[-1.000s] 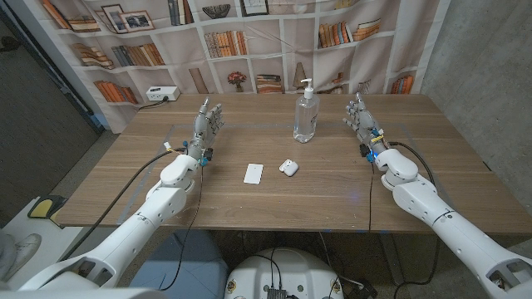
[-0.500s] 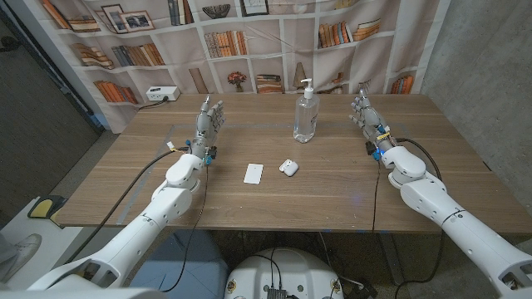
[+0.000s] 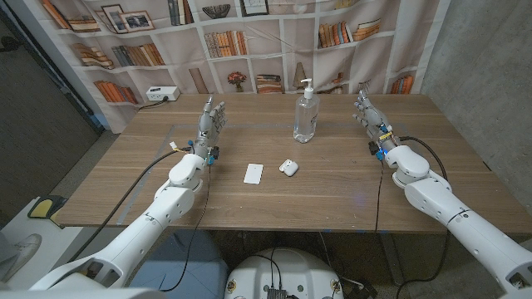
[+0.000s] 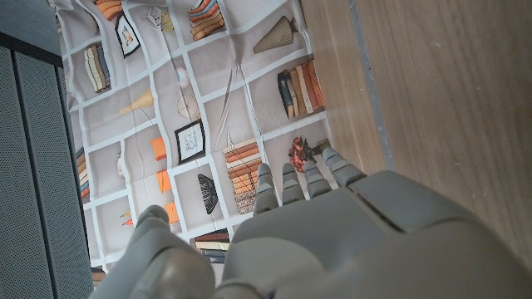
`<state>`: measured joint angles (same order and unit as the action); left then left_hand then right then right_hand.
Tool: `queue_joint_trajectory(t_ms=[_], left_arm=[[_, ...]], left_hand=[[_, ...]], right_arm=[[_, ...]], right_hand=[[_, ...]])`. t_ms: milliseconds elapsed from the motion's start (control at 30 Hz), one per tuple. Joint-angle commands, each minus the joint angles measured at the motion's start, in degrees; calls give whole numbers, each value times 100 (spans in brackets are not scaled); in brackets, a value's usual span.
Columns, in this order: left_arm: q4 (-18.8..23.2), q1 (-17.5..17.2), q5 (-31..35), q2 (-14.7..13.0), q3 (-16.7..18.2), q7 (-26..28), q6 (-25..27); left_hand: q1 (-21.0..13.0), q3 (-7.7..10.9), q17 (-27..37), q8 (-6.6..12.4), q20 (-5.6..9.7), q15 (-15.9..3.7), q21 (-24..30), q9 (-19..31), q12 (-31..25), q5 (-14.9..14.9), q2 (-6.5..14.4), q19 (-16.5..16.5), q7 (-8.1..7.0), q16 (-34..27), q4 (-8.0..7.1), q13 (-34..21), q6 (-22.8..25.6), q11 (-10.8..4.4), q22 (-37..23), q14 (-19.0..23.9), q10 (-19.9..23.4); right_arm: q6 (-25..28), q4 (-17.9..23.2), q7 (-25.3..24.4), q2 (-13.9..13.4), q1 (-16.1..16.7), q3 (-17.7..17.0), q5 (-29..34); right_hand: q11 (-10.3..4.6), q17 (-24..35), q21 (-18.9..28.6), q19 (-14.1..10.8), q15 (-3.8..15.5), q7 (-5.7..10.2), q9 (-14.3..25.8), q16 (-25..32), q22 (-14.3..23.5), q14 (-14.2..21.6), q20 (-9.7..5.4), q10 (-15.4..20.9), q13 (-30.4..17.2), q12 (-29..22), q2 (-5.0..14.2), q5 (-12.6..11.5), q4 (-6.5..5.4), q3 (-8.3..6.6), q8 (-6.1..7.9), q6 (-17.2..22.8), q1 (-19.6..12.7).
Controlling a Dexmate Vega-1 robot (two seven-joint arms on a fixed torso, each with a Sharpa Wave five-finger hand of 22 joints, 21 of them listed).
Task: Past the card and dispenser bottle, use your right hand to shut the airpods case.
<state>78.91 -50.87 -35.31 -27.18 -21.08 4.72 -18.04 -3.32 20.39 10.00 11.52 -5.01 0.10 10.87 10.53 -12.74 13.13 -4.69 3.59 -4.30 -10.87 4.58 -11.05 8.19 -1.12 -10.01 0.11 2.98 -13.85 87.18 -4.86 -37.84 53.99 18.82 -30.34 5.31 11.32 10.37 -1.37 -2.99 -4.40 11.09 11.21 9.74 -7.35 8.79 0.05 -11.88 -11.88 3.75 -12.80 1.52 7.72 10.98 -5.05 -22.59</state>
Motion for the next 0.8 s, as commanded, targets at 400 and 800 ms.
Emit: queue_joint_trajectory(t_ms=[400, 800], left_arm=[[-56, 96, -2, -47, -53, -77, 161], [-192, 209, -9, -36, -77, -146, 209]], left_hand=[[-38, -34, 28, 9, 8, 42, 34, 12, -33, 32, 22, 3, 29, 3, 17, -28, 49, 42, -10, 22, 39], [-42, -41, 28, 5, 14, 49, 32, 12, -38, 32, 28, 2, 19, 6, 20, -29, 62, 44, -10, 25, 67]], right_arm=[[-33, 497, -320, -306, 375, -31, 515], [256, 821, -740, -462, 594, 12, 1042]], right_hand=[[98, 26, 7, 91, -39, -12, 8, -18, 12, -138, 28, -71, -23, 35, 6, 18, 99, -50, 27, -75, -197], [97, 29, -18, 209, -42, 0, 10, -32, 13, -231, 39, -130, -28, 41, 29, 33, 152, -87, 28, -103, -286]])
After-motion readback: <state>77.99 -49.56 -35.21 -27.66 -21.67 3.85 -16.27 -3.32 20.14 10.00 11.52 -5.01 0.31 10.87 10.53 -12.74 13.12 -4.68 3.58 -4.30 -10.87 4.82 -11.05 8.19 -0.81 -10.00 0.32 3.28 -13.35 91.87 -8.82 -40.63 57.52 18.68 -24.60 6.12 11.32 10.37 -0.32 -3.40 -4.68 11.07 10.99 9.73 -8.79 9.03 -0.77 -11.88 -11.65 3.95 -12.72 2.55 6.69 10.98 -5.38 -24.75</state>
